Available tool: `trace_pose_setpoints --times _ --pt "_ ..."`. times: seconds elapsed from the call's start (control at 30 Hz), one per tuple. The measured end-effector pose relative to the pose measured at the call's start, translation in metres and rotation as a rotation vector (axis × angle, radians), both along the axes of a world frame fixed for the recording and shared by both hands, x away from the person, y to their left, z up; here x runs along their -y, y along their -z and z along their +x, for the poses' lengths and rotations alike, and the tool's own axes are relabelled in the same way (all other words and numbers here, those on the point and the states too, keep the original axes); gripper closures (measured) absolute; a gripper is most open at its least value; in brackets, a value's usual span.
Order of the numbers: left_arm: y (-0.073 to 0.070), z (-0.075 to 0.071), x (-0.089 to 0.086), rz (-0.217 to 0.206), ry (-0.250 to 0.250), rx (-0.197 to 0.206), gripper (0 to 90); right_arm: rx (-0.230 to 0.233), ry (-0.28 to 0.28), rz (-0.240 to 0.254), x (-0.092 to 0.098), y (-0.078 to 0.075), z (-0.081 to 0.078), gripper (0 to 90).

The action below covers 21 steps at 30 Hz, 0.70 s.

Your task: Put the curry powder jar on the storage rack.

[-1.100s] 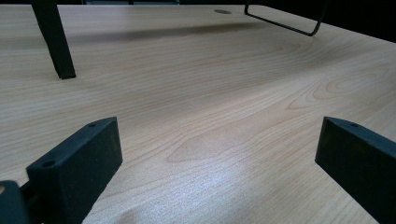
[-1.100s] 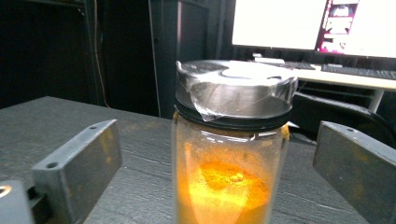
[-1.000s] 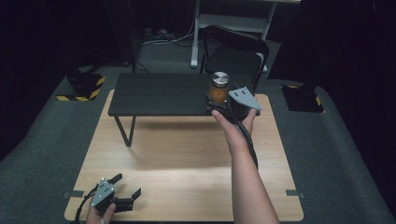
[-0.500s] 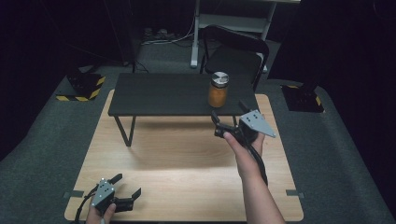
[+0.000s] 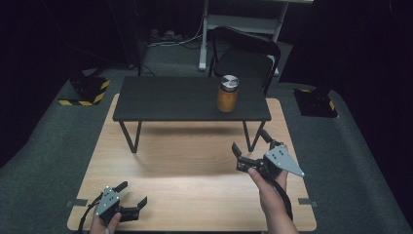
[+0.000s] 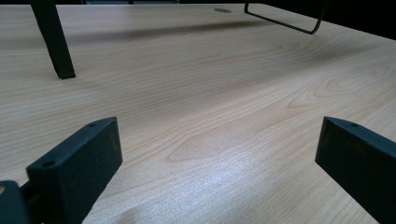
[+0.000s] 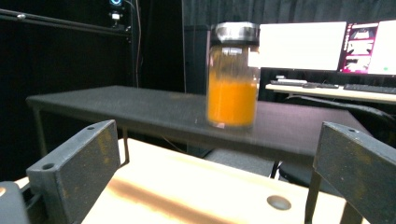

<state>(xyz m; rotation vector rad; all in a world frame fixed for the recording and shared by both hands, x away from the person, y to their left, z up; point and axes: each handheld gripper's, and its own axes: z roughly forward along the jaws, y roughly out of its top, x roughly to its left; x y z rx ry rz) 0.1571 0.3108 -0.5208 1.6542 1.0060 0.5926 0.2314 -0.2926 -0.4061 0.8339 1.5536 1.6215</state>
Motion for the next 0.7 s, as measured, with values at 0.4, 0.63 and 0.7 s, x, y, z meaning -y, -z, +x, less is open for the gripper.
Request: trace_pose_setpoints --times 0.4,0.63,0.7 --pt "0.000 0.000 0.000 0.001 0.004 0.002 0.7 -0.032 -0.010 -0.035 0.024 0.045 -0.029 0.2" --pt "0.000 0.000 0.000 0.002 0.006 0.002 0.7 -0.054 -0.006 -0.035 0.031 0.068 -0.038 0.2" --pt "0.000 0.000 0.000 0.002 0.006 0.003 0.7 -0.064 -0.003 -0.036 0.033 0.073 -0.041 0.2"
